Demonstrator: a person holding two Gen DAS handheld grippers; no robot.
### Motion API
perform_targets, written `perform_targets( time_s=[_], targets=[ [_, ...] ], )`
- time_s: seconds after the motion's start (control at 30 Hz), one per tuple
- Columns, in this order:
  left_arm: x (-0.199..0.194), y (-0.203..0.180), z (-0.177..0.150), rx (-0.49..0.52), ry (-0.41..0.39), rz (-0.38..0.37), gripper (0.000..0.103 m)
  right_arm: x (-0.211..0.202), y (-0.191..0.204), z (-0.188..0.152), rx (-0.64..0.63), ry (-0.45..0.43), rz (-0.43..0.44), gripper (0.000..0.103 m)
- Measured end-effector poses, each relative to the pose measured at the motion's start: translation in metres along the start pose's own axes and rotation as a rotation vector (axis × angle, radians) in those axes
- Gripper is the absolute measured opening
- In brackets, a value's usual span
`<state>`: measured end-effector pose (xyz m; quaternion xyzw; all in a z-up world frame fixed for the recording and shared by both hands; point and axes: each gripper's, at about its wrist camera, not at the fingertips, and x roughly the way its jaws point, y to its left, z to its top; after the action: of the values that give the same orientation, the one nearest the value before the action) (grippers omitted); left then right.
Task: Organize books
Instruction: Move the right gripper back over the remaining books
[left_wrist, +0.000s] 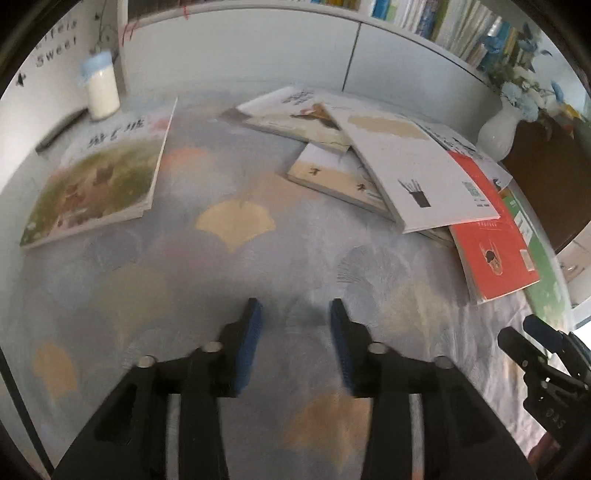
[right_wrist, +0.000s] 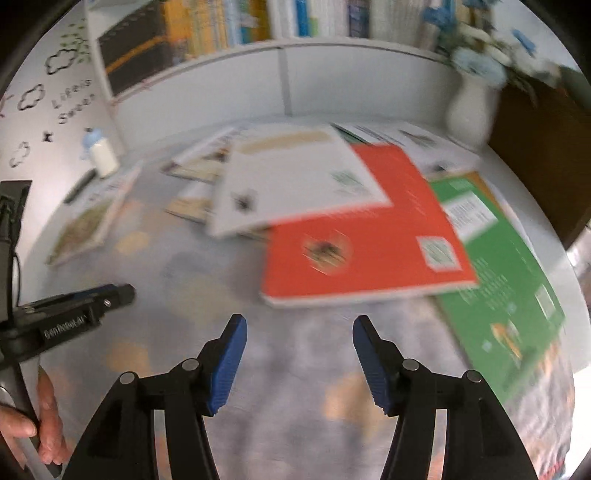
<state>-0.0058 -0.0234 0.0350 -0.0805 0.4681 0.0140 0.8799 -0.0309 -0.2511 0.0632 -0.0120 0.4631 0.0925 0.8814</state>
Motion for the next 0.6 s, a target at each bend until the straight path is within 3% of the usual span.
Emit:
perform_targets(
  time_s=[0.03, 0.07, 0.1, 0.13, 0.2, 0.27, 0.37, 0.6],
  targets=[
    [0.000, -0.004, -0.002, 0.015, -0.009, -0.009, 0.070, 0.003, -0.006, -0.004, 0.001, 0.007, -0.014, 0.058],
    [0.002, -0.009, -0.005, 0.044, -0.010, -0.021, 0.098, 0.005, -0.011, -0.007, 0.007, 0.012, -0.016, 0.058],
    [0.004, -0.014, -0.007, 0.071, 0.008, -0.006, 0.102, 0.006, -0.015, -0.009, 0.013, 0.016, -0.010, 0.058],
    [0.008, -0.021, -0.010, 0.113, 0.023, 0.044, 0.102, 0.007, -0.017, -0.011, 0.016, 0.009, -0.010, 0.058],
    [0.005, -0.031, -0.016, 0.173, -0.021, 0.108, 0.103, 0.005, -0.017, -0.014, -0.002, -0.007, -0.020, 0.060],
    [0.005, -0.025, -0.016, 0.143, -0.018, 0.096, 0.103, 0.006, -0.014, -0.016, -0.019, -0.010, -0.016, 0.071],
    [0.005, -0.017, -0.017, 0.113, -0.015, 0.050, 0.103, 0.009, -0.009, -0.017, -0.041, -0.011, -0.011, 0.078],
    [0.005, -0.027, -0.028, 0.096, -0.058, 0.089, 0.103, 0.014, -0.004, -0.018, -0.070, 0.010, 0.019, 0.095]
  ],
)
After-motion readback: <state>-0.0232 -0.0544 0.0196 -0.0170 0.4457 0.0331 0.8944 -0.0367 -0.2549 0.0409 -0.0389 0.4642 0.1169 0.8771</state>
